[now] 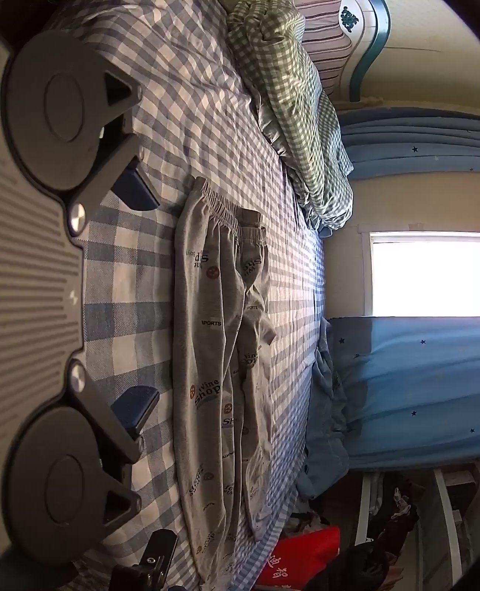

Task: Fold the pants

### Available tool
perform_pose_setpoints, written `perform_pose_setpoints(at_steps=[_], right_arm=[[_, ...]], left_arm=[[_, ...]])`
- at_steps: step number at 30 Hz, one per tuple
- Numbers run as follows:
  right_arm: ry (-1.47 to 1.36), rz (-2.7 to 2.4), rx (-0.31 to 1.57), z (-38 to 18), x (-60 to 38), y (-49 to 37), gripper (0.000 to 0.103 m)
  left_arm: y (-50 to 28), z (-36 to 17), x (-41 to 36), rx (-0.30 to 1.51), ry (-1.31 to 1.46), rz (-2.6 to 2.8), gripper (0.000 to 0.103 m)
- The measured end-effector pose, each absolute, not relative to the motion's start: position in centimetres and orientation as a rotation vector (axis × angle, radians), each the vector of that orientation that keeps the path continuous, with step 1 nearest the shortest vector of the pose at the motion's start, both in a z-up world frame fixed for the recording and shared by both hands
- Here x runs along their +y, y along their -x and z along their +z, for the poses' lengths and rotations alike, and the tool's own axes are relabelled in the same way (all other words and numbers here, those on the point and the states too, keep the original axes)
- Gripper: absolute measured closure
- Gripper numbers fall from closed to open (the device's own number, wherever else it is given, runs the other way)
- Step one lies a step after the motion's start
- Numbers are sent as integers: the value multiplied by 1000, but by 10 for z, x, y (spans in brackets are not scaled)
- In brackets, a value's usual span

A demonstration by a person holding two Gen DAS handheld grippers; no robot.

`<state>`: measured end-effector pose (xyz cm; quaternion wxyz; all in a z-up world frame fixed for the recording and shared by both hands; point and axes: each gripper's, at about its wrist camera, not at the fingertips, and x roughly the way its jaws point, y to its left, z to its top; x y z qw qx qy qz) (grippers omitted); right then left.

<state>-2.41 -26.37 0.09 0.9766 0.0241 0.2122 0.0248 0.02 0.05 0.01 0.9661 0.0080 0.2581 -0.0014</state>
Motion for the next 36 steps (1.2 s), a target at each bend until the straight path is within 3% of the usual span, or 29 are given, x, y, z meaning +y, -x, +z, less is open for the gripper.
perform_pose_setpoints(at_steps=[36], right_arm=[[-51,43,469,-5,-265,19,0]], left_arm=[[-2,-3,2,520,-41,13,0]])
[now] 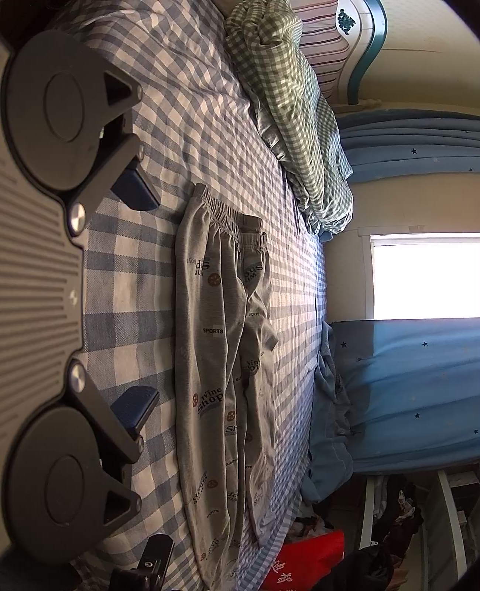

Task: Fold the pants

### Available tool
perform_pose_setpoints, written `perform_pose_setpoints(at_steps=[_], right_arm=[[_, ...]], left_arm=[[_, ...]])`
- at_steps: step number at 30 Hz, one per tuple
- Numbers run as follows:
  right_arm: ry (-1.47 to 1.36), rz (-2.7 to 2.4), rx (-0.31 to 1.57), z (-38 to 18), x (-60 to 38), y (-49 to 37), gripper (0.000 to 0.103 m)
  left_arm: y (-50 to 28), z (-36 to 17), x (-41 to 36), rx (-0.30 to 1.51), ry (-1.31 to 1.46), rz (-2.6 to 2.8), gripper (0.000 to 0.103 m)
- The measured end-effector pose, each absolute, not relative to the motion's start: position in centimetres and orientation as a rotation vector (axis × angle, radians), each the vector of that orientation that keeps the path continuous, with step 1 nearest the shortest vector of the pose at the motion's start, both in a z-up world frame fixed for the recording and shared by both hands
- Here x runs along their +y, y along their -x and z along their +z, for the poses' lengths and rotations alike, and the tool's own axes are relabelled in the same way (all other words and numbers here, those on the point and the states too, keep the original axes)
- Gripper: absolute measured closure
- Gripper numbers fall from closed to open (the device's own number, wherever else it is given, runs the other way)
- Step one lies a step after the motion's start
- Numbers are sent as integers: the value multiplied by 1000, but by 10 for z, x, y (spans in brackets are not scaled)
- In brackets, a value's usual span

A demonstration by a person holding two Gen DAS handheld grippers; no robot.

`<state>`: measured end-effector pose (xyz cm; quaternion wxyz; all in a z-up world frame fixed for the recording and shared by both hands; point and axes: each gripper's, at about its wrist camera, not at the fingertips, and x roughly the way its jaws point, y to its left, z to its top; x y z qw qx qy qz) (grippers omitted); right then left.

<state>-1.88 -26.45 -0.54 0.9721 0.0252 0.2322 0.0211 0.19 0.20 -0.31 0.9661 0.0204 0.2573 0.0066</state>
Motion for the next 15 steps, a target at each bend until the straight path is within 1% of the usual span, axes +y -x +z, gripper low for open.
perform_pose_setpoints(at_steps=[15], right_arm=[[-43,50,475,-6,-262,16,0]], left_arm=[[-2,-4,3,527,-39,14,0]])
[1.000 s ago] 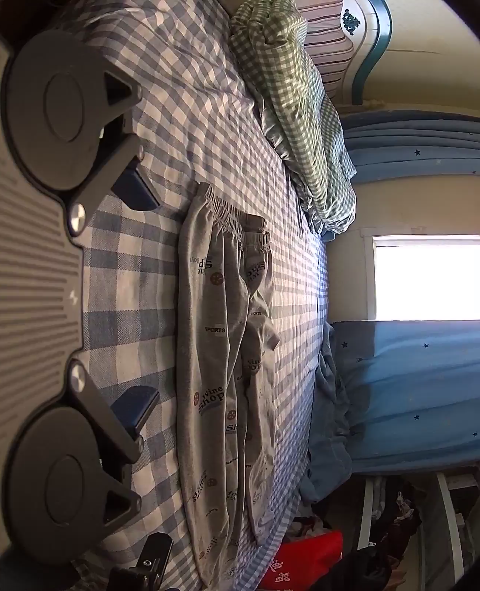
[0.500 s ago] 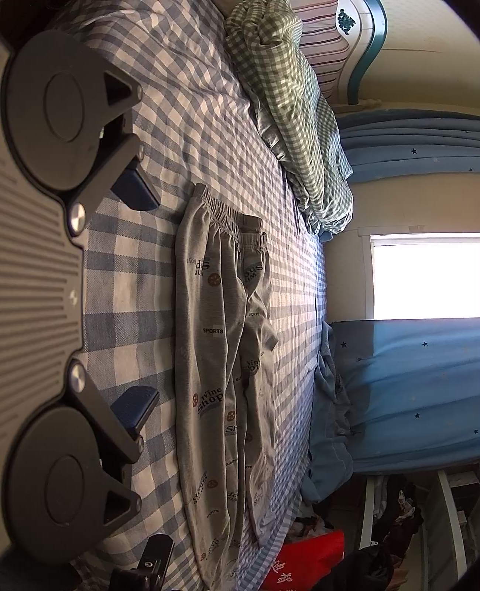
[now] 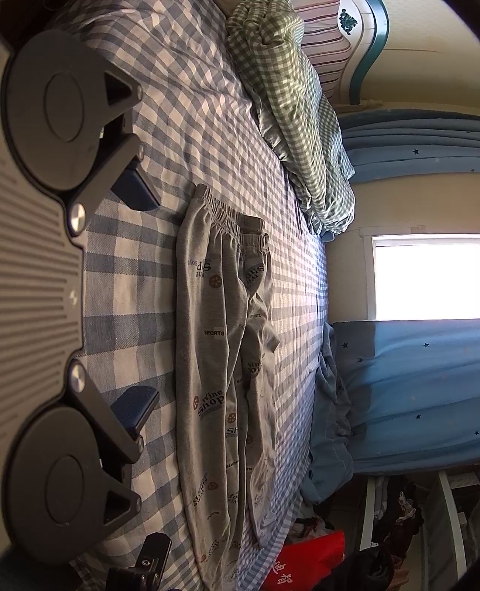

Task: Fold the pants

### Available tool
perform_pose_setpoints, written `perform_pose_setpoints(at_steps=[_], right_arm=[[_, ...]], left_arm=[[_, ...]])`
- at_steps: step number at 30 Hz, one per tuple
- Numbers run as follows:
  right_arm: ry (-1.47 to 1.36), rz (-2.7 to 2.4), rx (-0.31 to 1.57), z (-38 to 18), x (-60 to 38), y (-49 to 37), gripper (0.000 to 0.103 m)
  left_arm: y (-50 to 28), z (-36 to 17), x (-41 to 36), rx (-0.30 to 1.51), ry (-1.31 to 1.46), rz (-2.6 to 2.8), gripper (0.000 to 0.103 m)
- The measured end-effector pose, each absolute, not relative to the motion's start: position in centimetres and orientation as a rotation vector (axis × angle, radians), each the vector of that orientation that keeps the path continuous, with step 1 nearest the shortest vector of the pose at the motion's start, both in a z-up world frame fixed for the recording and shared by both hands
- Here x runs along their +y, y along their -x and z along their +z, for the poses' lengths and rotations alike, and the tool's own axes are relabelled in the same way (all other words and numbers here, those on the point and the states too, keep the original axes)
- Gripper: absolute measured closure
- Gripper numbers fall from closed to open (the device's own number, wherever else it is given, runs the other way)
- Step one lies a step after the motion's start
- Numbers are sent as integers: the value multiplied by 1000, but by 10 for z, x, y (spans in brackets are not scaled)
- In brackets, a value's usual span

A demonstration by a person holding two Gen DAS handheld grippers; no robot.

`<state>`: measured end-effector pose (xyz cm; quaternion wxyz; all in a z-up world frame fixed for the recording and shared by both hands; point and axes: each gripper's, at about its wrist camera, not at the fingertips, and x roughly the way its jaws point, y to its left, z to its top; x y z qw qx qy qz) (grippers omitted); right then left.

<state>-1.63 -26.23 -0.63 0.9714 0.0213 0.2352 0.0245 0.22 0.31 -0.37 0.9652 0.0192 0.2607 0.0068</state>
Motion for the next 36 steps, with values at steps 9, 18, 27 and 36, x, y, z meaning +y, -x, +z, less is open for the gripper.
perform_pose_setpoints(at_steps=[9,18,27,36], right_arm=[[-31,58,486,-9,-259,10,1],[-27,60,504,-13,-257,-5,1],[-30,84,516,-15,-259,-38,1],[-72,229,522,-2,-273,-116,1]], left_arm=[[-11,-6,7,549,-27,16,0],[-29,-10,8,583,-28,11,0],[-65,-1,18,582,-34,10,0],[-135,20,47,565,-40,-6,0]])
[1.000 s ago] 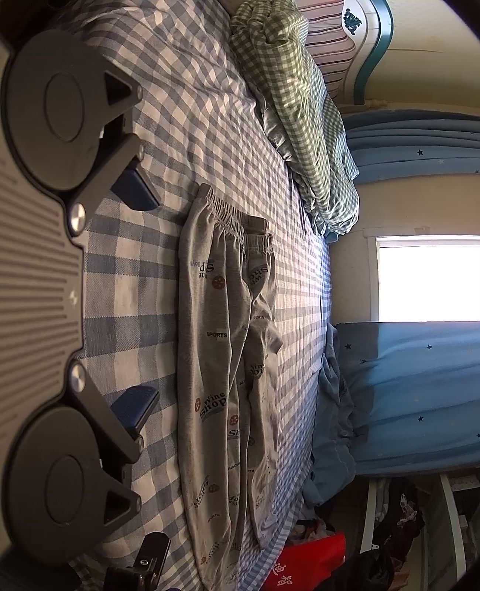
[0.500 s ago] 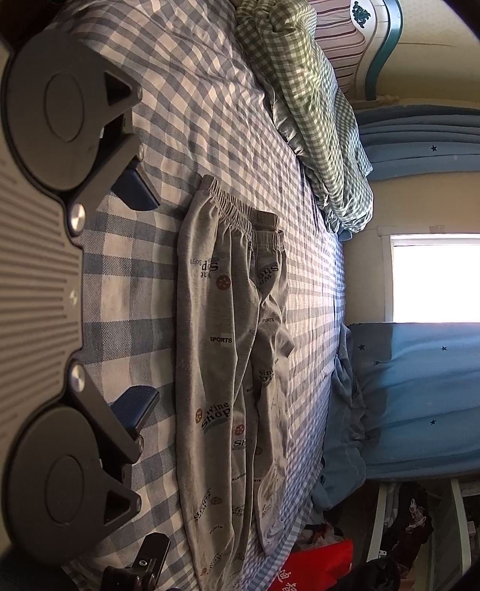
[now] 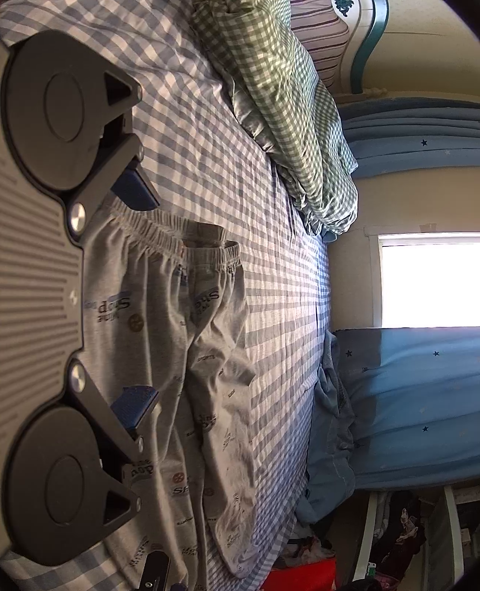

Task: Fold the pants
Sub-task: 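Grasp the waistband of the grey pants with the left gripper while the right gripper grasps the other waistband corner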

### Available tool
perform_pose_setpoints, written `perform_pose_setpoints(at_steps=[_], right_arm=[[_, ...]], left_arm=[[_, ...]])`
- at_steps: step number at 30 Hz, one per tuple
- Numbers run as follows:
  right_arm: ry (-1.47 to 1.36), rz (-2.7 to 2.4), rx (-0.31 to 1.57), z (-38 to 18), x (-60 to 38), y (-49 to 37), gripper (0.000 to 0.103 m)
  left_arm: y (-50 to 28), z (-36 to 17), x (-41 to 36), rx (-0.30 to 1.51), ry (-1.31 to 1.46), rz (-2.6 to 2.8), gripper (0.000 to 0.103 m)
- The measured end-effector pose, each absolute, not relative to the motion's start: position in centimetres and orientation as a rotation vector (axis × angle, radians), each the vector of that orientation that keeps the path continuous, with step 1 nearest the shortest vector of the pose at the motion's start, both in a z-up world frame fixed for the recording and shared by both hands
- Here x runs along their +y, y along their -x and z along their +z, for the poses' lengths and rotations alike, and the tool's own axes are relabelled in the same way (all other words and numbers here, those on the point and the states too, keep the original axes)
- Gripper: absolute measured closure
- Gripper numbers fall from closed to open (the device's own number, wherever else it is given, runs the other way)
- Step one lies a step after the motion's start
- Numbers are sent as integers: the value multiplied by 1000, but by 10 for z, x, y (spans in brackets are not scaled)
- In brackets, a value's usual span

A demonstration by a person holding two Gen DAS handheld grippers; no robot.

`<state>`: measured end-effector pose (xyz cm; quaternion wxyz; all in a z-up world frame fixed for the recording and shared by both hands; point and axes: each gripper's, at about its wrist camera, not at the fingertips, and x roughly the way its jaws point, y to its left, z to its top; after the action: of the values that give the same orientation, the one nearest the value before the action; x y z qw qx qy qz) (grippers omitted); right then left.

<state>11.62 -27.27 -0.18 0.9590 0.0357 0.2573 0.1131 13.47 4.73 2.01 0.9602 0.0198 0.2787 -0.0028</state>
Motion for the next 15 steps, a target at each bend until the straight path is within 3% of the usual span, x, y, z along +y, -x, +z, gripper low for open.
perform_pose_setpoints(at_steps=[9,15], right_arm=[[-28,459,545,27,-278,-223,0],[61,615,581,24,-281,-317,0]], left_arm=[[-243,39,90,551,-41,-34,0],[-334,28,104,578,-194,-57,0]])
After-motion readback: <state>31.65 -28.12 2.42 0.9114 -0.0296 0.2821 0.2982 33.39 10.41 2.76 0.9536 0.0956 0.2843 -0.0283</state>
